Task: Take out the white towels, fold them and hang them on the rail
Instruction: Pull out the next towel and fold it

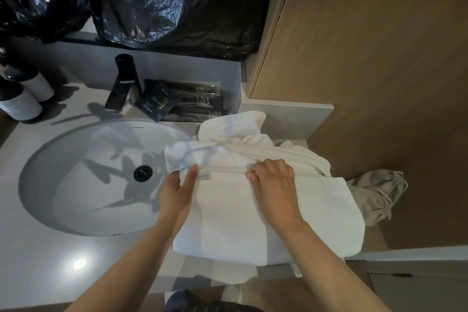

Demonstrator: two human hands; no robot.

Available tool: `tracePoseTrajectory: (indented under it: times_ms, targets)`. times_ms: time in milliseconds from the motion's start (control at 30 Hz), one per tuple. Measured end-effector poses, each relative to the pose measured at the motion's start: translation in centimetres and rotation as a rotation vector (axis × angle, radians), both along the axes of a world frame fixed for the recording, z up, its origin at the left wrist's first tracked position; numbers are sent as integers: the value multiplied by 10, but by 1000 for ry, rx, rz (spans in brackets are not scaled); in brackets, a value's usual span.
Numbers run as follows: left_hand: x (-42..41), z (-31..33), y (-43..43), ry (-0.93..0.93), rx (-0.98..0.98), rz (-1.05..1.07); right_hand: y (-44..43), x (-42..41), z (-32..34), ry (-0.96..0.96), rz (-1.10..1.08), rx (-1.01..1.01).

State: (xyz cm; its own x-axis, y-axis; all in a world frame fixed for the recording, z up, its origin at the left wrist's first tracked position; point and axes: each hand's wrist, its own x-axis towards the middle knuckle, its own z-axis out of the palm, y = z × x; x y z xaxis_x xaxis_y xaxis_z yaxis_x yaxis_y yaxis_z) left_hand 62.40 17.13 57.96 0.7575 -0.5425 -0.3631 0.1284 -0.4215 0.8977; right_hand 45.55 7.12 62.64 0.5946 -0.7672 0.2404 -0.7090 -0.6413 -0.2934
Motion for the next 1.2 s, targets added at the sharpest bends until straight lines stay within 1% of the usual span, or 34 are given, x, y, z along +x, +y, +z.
tracePoseTrajectory:
  times_ms: [100,200,367,433,500,533,567,600,667,733,800,967,1200]
  targets:
    - [-2,5,-2,-78,-34,54,-1,-1,-4,-30,-1,-13]
    - [2,8,-4,-177,-29,14,-8,-9,-8,-32,-20,15]
    - [10,10,-6,-313,179,-138,-20,-30,-7,-21,-23,86]
    - [5,12,-4,-492,187,-160,-20,-39,-4,-60,-45,96]
    - [-4,16,0,-763,46,-241,-14,-51,-2,-97,-49,88]
    - [-10,18,0,-854,-56,-315,-10,-57,-1,-111,-44,92]
    - [-17,22,0,-871,-128,-407,-8,-65,-1,-122,-39,100]
    - [-24,24,-2,-845,-162,-493,-6,-73,-1,-128,-39,107]
    - [-37,27,-9,-807,-163,-613,-8,-87,-1,-138,-67,127]
    - [-45,28,-19,-828,-142,-669,-13,-95,1,-133,-92,175]
    - [-46,33,-30,-809,-91,-705,-21,-97,5,-120,-78,216]
    - [-43,40,-44,-838,-57,-730,-37,-90,13,-128,1,314]
    - [-44,41,-53,-813,42,-733,-49,-78,7,-167,-27,298]
